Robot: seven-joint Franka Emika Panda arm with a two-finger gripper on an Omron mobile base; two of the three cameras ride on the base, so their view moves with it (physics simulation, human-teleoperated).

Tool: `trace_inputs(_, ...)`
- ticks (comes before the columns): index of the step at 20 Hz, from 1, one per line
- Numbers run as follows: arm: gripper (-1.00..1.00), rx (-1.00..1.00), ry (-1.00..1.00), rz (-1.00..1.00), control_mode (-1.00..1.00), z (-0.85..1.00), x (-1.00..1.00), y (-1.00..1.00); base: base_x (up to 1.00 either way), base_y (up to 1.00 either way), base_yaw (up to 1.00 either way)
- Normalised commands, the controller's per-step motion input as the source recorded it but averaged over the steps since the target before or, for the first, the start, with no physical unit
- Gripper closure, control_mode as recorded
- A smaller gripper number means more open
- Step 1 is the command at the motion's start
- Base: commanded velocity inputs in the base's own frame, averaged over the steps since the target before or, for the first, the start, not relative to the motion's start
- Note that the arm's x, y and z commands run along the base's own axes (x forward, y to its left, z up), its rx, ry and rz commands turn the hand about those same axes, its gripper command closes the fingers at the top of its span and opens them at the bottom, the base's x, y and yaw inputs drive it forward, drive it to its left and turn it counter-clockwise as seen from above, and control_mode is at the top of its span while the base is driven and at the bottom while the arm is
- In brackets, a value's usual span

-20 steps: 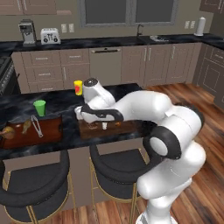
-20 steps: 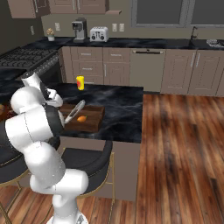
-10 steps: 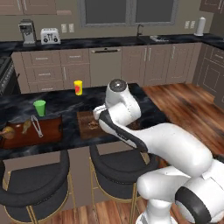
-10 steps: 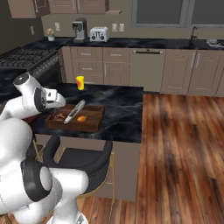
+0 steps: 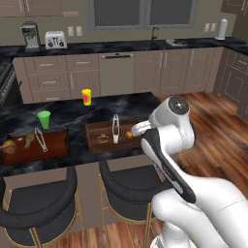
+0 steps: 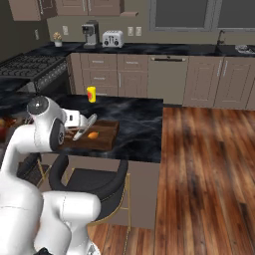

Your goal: Gather the mushroom and carrot from the fridge and place them on a tray on the dining counter. Then gather the chicken drumsticks from the fridge and place them on the other tray.

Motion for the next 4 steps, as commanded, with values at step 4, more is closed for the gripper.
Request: trace_inputs(4,-1.00,0.09,-0.01,0.03,-1.00,-0.04,-0.61,-0.49,0.00,0.00,0.00)
